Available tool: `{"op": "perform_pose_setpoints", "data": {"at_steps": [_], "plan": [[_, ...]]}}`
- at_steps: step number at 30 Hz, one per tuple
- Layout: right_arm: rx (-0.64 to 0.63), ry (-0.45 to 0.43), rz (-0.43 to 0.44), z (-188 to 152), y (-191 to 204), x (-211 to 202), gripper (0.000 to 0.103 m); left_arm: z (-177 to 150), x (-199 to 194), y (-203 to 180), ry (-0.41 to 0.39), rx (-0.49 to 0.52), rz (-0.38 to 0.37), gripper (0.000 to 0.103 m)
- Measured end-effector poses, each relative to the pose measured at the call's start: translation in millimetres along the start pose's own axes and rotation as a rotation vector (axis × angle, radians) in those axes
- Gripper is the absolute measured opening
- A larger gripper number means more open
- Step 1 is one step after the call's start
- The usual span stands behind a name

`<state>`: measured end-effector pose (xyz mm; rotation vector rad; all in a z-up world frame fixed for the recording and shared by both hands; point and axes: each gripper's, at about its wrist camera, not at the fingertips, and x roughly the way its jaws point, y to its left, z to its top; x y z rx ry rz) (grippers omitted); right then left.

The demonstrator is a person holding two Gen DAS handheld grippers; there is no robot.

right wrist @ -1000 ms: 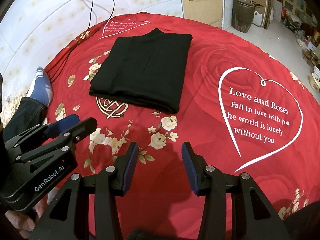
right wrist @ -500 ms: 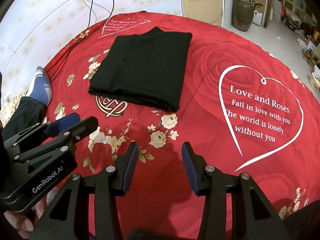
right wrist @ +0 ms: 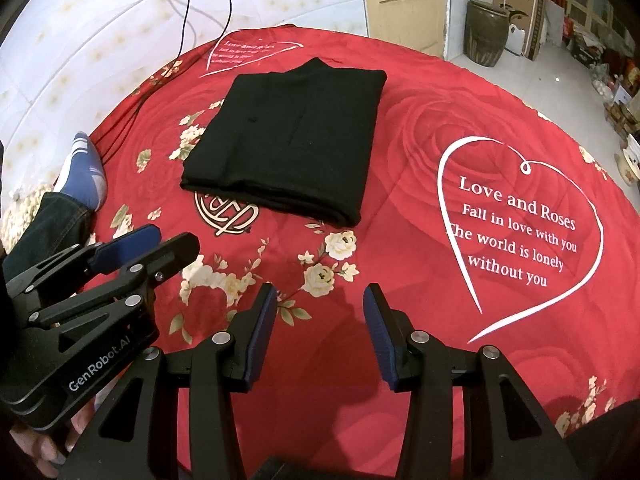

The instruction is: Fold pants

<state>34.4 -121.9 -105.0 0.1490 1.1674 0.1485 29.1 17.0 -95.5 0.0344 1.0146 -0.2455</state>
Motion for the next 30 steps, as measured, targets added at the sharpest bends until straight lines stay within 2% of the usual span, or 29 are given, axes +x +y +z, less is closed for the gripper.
{"op": "perform_pose_setpoints", "data": {"at_steps": [8, 24, 30], "plan": [[-0.001, 0.004, -0.001, 1.0, 0.4, -0.3, 0.045, 0.2, -0.4, 0.2, -0.007, 0.001, 0.024, 0.042], [0.004, 0.011, -0.002, -0.8, -2.3, 3.7, 0.045, 0.2, 3.8, -1.3, 0.003, -0.013, 0.004, 0.044], [0.009, 0.015, 0.002, -1.2, -4.9, 7.1, 0.045, -0.7, 4.0, -0.3, -0.015, -0.026, 0.037, 0.045]]}}
